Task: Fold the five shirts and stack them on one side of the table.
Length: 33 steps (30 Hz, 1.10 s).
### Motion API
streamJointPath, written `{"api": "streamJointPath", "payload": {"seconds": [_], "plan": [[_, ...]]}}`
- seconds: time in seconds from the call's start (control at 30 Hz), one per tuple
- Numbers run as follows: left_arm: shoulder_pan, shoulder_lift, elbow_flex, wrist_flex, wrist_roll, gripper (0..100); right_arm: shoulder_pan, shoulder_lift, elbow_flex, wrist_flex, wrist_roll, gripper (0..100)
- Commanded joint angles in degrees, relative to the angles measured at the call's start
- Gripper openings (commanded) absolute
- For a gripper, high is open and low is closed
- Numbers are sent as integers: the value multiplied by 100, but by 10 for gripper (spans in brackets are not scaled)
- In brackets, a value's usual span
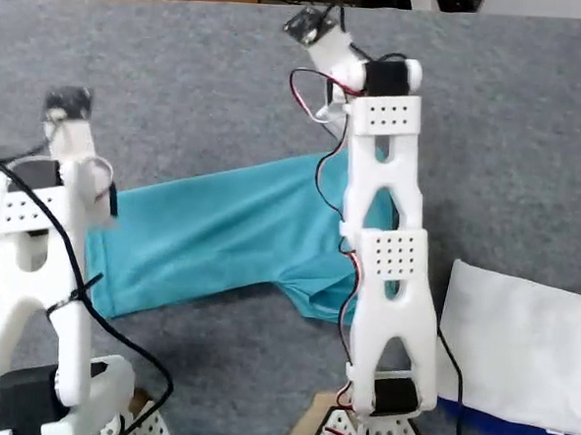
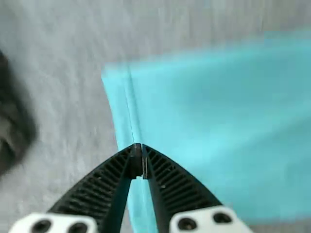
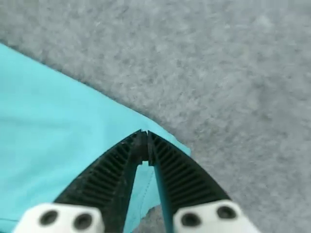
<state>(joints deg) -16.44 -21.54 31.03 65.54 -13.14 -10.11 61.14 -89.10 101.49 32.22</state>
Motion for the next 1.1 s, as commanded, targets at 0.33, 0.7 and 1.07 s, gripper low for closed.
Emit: {"api": "streamJointPath", "payload": {"seconds": [0.33, 0.7, 1.07], "plan": [[-255, 2457, -1029, -1451, 123, 19, 163, -3363, 4119, -440, -510, 5], [-475, 3556, -1477, -1486, 114, 19, 620, -2712, 6580, -2690, -501, 5], [-633, 3996, -1916, -1442, 123, 19, 1358, -1402, 5226, -1943, -97, 5]]}}
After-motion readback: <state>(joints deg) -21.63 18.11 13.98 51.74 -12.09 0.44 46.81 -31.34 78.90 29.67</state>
